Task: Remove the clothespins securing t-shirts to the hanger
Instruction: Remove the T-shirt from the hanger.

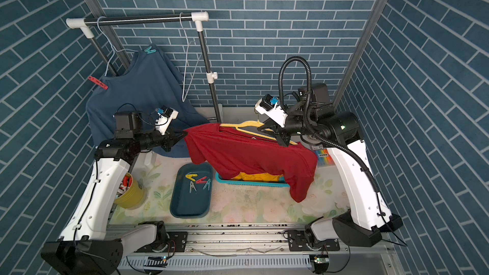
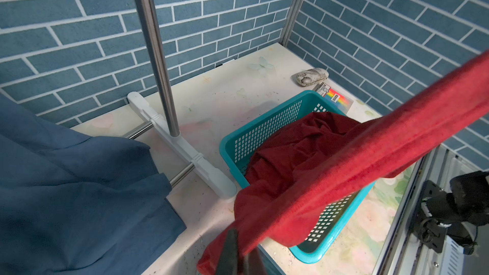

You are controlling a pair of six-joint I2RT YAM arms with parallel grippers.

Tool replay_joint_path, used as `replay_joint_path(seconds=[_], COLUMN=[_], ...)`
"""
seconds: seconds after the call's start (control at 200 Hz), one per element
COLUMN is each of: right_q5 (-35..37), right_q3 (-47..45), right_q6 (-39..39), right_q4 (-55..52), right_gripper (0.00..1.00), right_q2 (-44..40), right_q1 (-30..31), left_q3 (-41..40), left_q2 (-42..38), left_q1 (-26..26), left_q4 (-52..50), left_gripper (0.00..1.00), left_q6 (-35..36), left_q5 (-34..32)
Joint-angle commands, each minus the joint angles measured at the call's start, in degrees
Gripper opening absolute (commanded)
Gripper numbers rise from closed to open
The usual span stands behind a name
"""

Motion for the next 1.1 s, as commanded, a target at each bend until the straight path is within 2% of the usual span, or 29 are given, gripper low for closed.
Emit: replay_joint_path(seconds=[0.0,0.115,0.295,0.42,0.56,0.62,0.685,0.775,0.86,1.095], right_q5=[5.2,5.5,4.5,2.1,-3.2,-5.0,-6.2,-7.0,-7.8,-6.3], right_q3=[-0.3,-1.6,-0.8,0.0,0.4,0.4,0.2,-0.4,-0.3,0.0], right_q6=[-1.8,-1.8,-1.8,-1.3,-2.0,-2.1,-2.4,-2.6,-2.6,-2.2], right_q4=[-1.3,0.4,0.4,-0.4,-1.8,-2.3,-2.7,-3.5,-4.6,-5.8], right_gripper=[0.0,0.0,0.0,0.0,0.0,0.0,0.0,0.0,0.0,0.0], right_q2=[-4.4,-6.0,-6.1,-4.4,-2.1,-1.6,-1.5,-1.3,-0.6,1.7], right_q1=[-1.0,-1.1,-1.3,-1.3,-1.2,-1.2,-1.2,-1.2,-1.2,1.4], left_q3=[-2.2,-4.3,-6.8,-8.4,-6.7,-5.6,-4.3,-3.1,-2.7,1.1], left_q2=[-0.4,-1.1,-1.8,-3.5,-7.1,-8.2,-9.2,-10.6,-12.0,-11.0], left_q1=[5.1,6.9,7.2,6.2,1.6,1.1,0.9,0.3,-2.1,-15.3], left_q4=[2.4,3.1,3.5,7.5,3.3,2.3,1.5,1.9,3.2,2.1], left_gripper=[0.0,0.0,0.0,0.0,0.24,0.39,0.48,0.53,0.55,0.63], left_q6=[-5.5,-7.9,-9.5,-8.5,2.2,4.0,5.1,6.0,7.0,13.0], left_q5=[-6.0,-4.9,-2.0,9.1,10.7,12.0,13.1,12.1,8.6,-2.4])
